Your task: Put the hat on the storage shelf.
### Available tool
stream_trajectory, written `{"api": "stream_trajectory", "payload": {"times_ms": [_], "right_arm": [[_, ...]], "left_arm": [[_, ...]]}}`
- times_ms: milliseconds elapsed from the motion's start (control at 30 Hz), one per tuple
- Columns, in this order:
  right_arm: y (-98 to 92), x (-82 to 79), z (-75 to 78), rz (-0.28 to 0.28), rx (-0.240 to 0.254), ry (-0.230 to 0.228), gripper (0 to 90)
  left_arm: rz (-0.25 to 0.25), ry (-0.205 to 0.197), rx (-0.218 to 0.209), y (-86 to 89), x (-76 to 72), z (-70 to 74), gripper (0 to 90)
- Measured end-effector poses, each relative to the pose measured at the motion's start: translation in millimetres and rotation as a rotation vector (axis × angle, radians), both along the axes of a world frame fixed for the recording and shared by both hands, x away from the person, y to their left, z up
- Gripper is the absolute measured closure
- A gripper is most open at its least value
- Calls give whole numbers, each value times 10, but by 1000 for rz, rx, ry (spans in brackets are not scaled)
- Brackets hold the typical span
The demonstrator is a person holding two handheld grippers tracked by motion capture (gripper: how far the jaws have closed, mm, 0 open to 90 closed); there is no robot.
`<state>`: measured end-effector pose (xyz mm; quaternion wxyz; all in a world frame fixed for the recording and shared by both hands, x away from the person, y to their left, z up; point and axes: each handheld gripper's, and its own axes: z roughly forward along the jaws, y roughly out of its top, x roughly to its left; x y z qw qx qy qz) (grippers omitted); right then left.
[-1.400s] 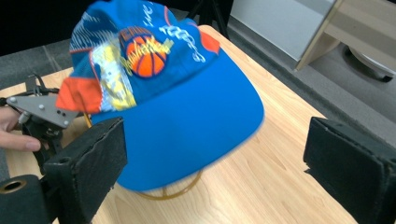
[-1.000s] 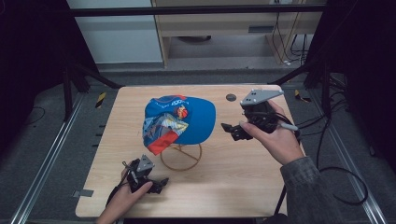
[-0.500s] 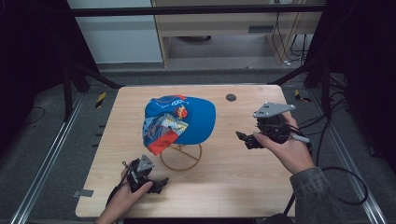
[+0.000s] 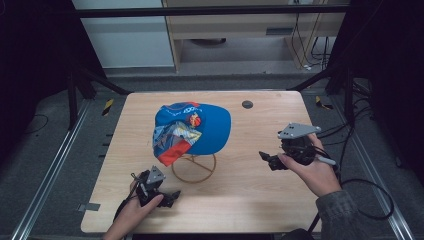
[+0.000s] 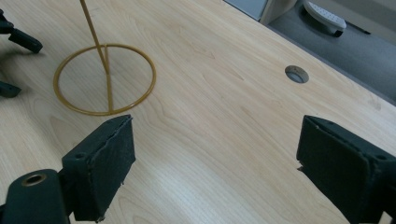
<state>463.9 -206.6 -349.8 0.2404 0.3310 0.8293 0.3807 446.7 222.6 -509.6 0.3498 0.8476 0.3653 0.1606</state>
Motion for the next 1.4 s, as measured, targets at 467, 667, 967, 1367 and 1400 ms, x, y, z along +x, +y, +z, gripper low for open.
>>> {"api": "stream_trajectory", "payload": {"times_ms": [467,667,967,1367,1400], "right_arm": [[-33,-88,-390,-10,6,28,127],[30,-127,-598,2,8,52,127],[68,-126,-896,-1,30,97,126],[185,-98,-1220,-12,51,140,127],[198,-92,-1241,-17,57,141,127]], "left_arm": [[0,0,0,0,-1,0,0],[0,0,0,0,-1,0,0],[1,0,0,0,-1,0,0],[0,0,0,0,-1,0,0],[1,0,0,0,-1,0,0]]}}
